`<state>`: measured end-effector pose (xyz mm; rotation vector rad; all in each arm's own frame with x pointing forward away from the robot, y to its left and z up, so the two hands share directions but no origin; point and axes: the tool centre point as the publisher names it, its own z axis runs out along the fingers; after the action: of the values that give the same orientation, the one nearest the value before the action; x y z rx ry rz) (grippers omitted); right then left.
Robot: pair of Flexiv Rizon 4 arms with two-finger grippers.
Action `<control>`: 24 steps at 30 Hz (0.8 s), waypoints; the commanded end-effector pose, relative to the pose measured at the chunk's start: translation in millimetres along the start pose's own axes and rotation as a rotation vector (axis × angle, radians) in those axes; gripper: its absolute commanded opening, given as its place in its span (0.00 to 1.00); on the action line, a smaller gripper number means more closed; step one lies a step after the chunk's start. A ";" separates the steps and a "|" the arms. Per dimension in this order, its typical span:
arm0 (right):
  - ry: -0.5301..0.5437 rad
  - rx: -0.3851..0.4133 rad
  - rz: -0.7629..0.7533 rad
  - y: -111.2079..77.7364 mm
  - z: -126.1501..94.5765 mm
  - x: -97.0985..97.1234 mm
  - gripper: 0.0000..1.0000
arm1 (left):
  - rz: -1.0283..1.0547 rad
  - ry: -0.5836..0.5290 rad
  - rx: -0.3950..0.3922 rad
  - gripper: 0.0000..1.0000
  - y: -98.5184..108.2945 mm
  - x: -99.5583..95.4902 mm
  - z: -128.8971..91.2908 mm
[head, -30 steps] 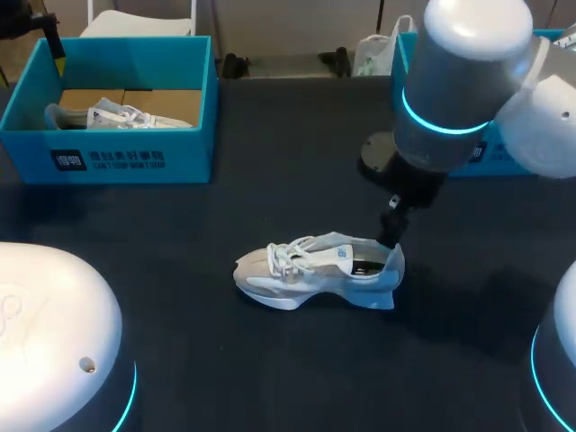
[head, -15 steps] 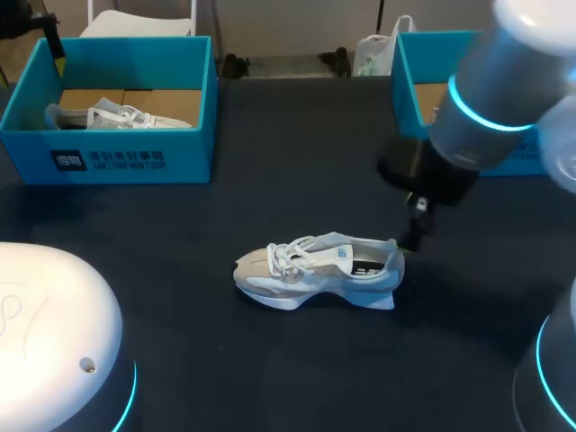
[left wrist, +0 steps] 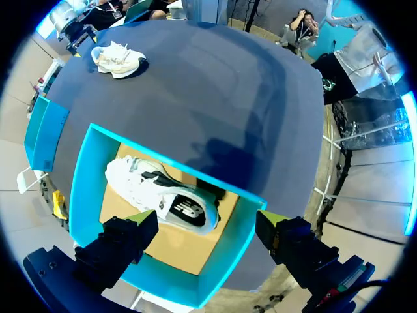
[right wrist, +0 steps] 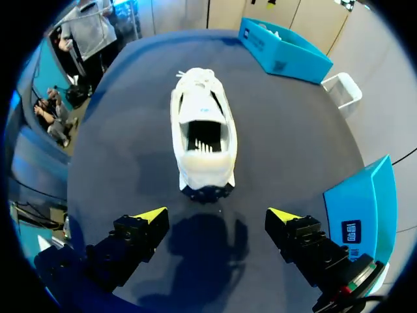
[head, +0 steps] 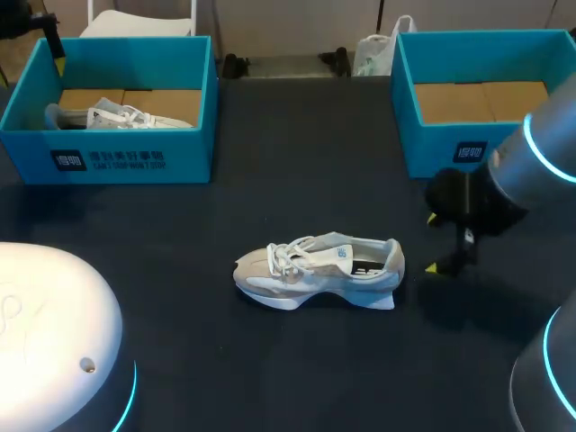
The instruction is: Take the shoe out of the shoebox, open the shoe tongue, remove and reinsert the insole, then place the shoe into the shoebox
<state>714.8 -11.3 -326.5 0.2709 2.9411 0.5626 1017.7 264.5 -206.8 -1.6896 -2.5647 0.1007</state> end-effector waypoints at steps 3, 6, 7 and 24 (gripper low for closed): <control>-0.032 -0.462 -0.025 -22.9 23.6 -3.4 1.00 | 0.001 0.002 0.001 1.00 0.9 0.0 -0.6; -0.030 -0.528 -0.098 -26.5 26.8 -5.3 1.00 | 0.001 0.002 0.001 1.00 0.9 0.0 -0.6; -0.025 -0.543 -0.110 -27.0 27.5 -6.0 1.00 | 0.001 0.002 0.001 1.00 0.9 0.0 -0.6; 0.056 -0.526 -0.145 -31.9 31.2 -8.7 1.00 | 0.001 0.002 0.001 1.00 0.9 0.0 -0.6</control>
<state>723.7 -33.1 -367.1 -0.0206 2.6921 1.3083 1017.7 264.5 -206.8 -1.6897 -2.5646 0.1006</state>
